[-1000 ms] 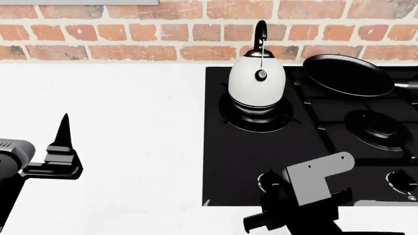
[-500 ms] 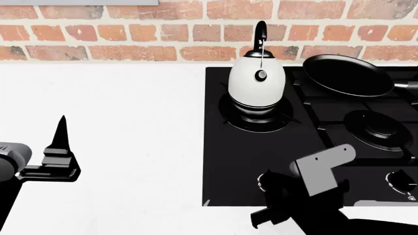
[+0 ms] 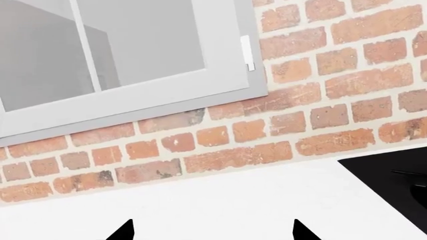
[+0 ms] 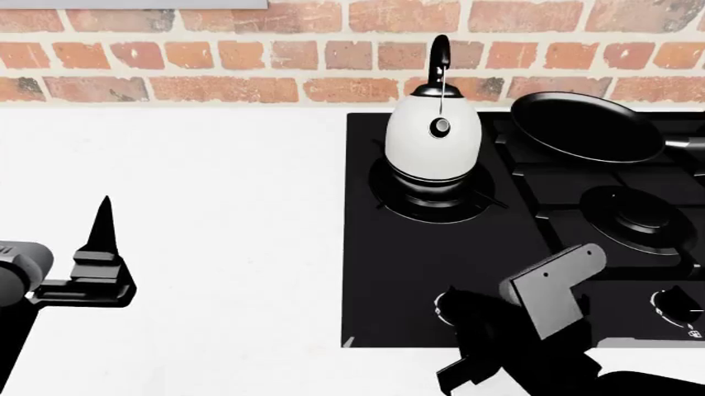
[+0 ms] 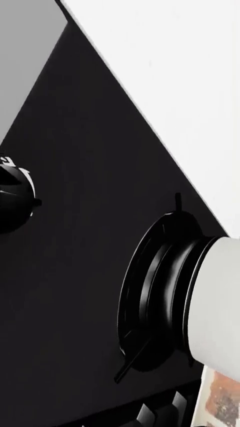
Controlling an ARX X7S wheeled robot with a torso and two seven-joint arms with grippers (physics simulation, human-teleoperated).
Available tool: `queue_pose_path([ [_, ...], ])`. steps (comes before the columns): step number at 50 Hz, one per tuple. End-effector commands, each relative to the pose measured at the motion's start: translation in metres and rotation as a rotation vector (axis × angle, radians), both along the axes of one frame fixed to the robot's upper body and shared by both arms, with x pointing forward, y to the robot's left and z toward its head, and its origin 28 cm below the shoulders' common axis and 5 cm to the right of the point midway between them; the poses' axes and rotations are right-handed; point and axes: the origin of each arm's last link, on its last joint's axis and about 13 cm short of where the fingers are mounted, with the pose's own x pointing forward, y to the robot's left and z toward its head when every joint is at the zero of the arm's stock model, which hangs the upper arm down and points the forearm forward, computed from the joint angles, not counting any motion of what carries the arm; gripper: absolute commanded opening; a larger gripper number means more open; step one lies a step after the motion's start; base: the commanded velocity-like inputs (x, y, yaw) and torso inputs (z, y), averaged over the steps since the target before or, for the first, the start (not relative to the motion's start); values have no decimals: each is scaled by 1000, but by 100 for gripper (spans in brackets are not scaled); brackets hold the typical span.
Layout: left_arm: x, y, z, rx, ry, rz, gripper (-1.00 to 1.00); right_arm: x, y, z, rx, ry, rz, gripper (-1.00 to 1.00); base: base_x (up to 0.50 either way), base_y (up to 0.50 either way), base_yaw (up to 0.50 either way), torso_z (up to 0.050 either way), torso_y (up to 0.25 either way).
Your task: Pick the kettle from the counter and place it on a stove burner. Then turn the burner on.
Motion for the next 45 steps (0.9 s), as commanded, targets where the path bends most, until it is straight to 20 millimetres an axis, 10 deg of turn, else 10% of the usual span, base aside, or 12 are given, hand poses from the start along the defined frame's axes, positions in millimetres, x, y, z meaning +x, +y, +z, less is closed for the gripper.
queue_pose_path([
  [1, 0, 0, -1, -5, 1, 2, 100, 9, -22, -7, -82, -68, -45, -100, 0, -3, -3, 0, 0],
  [45, 0, -1, -4, -10, 5, 1, 100, 10, -30, -16, -110, -135, 48, -100, 3, -1, 0, 0, 0],
])
